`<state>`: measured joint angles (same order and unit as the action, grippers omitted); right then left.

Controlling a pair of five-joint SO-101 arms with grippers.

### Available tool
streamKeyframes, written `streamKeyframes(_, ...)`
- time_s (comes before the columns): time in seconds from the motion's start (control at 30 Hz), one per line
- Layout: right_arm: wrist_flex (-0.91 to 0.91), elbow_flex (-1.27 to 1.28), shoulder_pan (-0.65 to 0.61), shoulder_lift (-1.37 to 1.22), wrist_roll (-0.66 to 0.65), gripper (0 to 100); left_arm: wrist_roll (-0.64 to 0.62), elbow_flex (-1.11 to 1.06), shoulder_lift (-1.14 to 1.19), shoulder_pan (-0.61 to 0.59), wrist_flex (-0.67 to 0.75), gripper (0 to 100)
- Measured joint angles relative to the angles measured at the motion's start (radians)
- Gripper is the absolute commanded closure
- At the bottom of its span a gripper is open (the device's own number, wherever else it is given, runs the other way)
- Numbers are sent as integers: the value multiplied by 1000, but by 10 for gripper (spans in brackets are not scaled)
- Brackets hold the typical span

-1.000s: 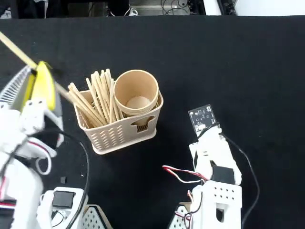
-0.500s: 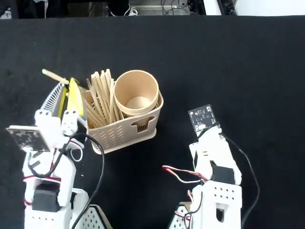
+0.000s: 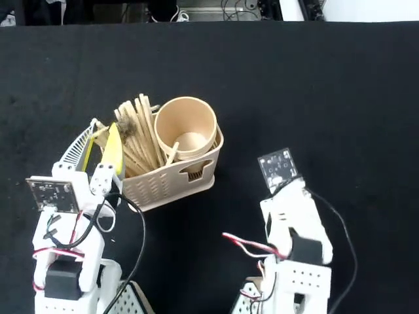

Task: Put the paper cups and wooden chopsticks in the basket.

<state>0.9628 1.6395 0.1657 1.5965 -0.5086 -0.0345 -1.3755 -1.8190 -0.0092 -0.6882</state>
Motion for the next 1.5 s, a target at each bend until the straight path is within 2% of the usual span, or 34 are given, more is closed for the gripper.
streamKeyframes(0.1, 112, 28, 0, 169, 0, 986, 2, 2, -3, 0, -8, 829)
streamKeyframes(0.2, 141, 26, 0, 204, 0, 986, 5, 26, -3, 0, -49, 784)
streamKeyframes(0.53, 144, 49, -6, 204, 0, 986, -14, 334, -2, -8, -413, 781)
streamKeyframes(0.63, 175, 49, -6, 204, 0, 986, -14, 396, -2, -123, -437, 781)
streamKeyframes(0.77, 183, 48, -6, 204, 0, 986, -31, 400, -2, -344, -433, 779)
streamKeyframes(1.0, 183, 48, -6, 204, 0, 986, -236, 324, 48, -628, -362, 779)
streamKeyframes(1.13, 183, 48, -6, 204, 0, 986, -256, 338, 269, -655, -319, 779)
streamKeyframes(1.27, 183, 48, -6, 204, 0, 986, -209, 483, 641, -661, -331, 783)
streamKeyframes(1.5, 183, 48, -6, 204, 0, 986, 49, 933, 1339, -635, -497, 784)
